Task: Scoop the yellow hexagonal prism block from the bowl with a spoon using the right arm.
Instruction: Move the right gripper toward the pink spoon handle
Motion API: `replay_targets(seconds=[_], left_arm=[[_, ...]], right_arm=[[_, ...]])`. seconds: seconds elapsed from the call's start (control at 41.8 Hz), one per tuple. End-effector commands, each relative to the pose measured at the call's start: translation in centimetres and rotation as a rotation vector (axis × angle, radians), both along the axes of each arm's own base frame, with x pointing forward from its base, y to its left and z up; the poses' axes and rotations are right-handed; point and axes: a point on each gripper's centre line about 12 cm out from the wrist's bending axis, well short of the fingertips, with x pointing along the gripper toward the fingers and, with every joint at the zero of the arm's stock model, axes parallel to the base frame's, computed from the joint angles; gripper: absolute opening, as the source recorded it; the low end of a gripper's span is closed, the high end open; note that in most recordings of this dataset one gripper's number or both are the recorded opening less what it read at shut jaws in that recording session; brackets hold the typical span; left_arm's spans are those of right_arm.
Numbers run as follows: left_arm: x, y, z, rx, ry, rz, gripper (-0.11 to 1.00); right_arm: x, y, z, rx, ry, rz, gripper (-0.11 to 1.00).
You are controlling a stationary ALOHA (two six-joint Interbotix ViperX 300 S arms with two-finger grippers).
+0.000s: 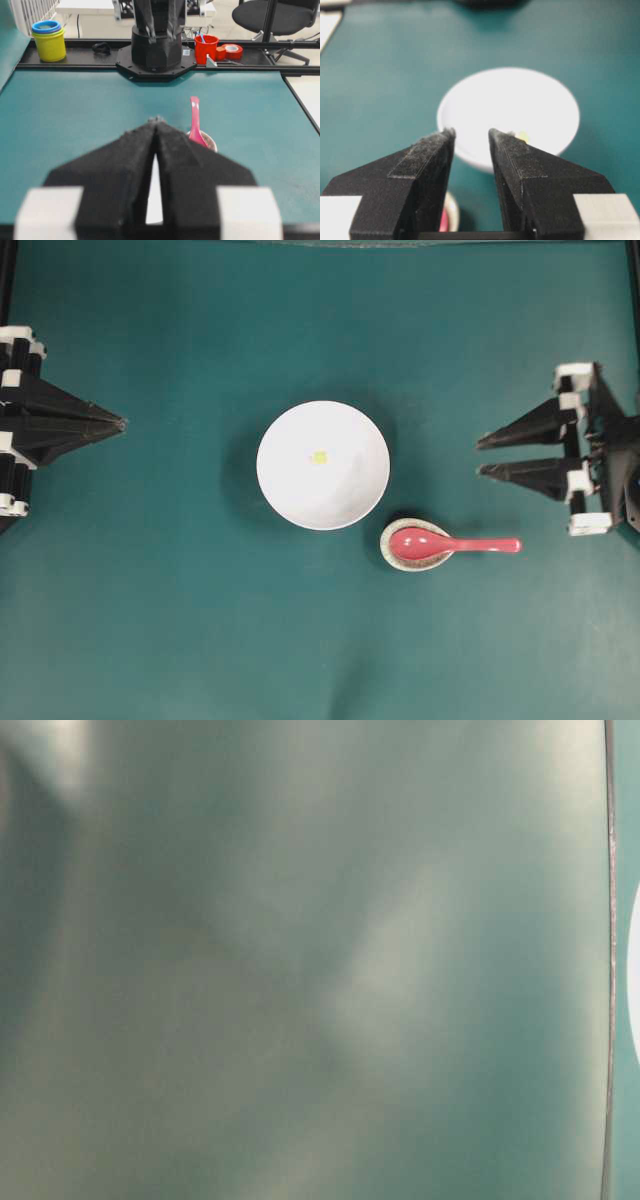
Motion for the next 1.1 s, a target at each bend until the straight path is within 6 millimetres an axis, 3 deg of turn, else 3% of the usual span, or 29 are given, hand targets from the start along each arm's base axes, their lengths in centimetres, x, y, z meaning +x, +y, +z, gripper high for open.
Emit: replay_targets(seconds=[0.0, 0.551, 1.077], left_arm=[[0.2, 0.0, 0.8, 0.0, -0.018, 0.0, 0.0], [0.2, 0.0, 0.7, 0.0, -0.015, 0.002, 0.0], [0.2, 0.0, 0.3, -0.002, 0.018, 0.002, 0.0]], right_arm=[[0.4, 0.5, -0.4, 0.013, -0.015, 0.016, 0.42], [-0.6, 3.6, -8.0, 0.141, 0.06, 0.041, 0.42], [-0.5, 5.6, -11.8, 0.132, 0.126, 0.01, 0.42]])
